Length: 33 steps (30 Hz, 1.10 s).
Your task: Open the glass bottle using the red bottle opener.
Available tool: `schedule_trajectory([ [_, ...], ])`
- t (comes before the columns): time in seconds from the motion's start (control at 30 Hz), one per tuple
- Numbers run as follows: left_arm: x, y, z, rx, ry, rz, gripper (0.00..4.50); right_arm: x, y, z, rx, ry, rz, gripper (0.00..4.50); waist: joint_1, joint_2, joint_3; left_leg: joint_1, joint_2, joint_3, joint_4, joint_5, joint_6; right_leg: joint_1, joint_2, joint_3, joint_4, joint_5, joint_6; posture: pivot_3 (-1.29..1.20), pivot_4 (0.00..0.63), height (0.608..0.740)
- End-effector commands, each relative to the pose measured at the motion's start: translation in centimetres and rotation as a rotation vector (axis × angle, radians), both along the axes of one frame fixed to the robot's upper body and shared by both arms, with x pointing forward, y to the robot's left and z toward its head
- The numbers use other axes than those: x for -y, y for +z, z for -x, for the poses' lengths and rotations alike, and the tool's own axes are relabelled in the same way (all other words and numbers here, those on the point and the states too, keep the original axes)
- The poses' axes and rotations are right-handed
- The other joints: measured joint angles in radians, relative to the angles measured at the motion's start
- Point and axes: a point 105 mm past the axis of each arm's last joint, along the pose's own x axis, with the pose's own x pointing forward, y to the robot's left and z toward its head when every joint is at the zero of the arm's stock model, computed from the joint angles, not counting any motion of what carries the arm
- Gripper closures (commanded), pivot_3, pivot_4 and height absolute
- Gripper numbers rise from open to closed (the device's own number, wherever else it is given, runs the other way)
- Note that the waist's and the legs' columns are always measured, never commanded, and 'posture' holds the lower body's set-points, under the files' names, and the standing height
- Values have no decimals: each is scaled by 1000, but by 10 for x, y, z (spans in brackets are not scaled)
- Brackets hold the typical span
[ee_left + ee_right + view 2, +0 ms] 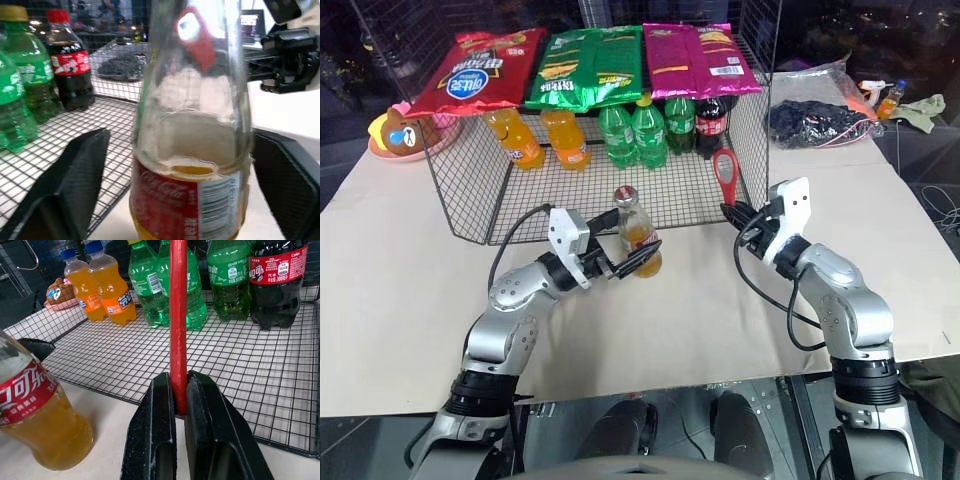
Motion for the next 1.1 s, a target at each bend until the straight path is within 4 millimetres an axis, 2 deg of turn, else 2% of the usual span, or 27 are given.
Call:
schedule_trajectory([
  [0.03,-4,23,4,103,31,24,38,-6,20,4,113,21,25,4500,0,0,0,0,0,0,0,0,0,0,0,0,0,0,0,0,150,740],
  [0.13,-4,28,6,119,45,41,38,-21,27,11,244,45,112,4500,-2,0,0,0,0,0,0,0,0,0,0,0,0,0,0,0,150,740],
  [0.27,2,22,11,103,31,41,38,-40,30,11,389,-6,216,4500,-3,0,0,0,0,0,0,0,0,0,0,0,0,0,0,0,150,740],
  [0.37,4,18,12,93,33,43,38,-52,29,19,553,5,340,4500,-2,0,0,0,0,1,0,0,0,0,0,0,0,0,0,0,150,740],
  [0.5,6,18,11,93,41,48,38,-59,25,29,742,6,492,4500,3,0,0,0,0,0,0,0,0,0,0,0,0,0,0,0,150,740],
  [0.6,7,17,10,93,40,46,38,-61,28,32,846,-14,537,4500,2,0,0,1,-1,1,0,0,0,0,0,0,0,0,0,0,150,740],
  [0.87,10,16,14,83,18,55,38,-63,21,27,969,-53,663,4500,0,0,0,1,0,1,0,0,0,1,1,1,0,0,0,0,150,740],
  [1.1,12,15,15,67,2,59,38,-69,21,27,1027,-72,686,4500,0,0,0,1,0,1,0,0,0,1,1,1,0,0,0,0,150,740],
])
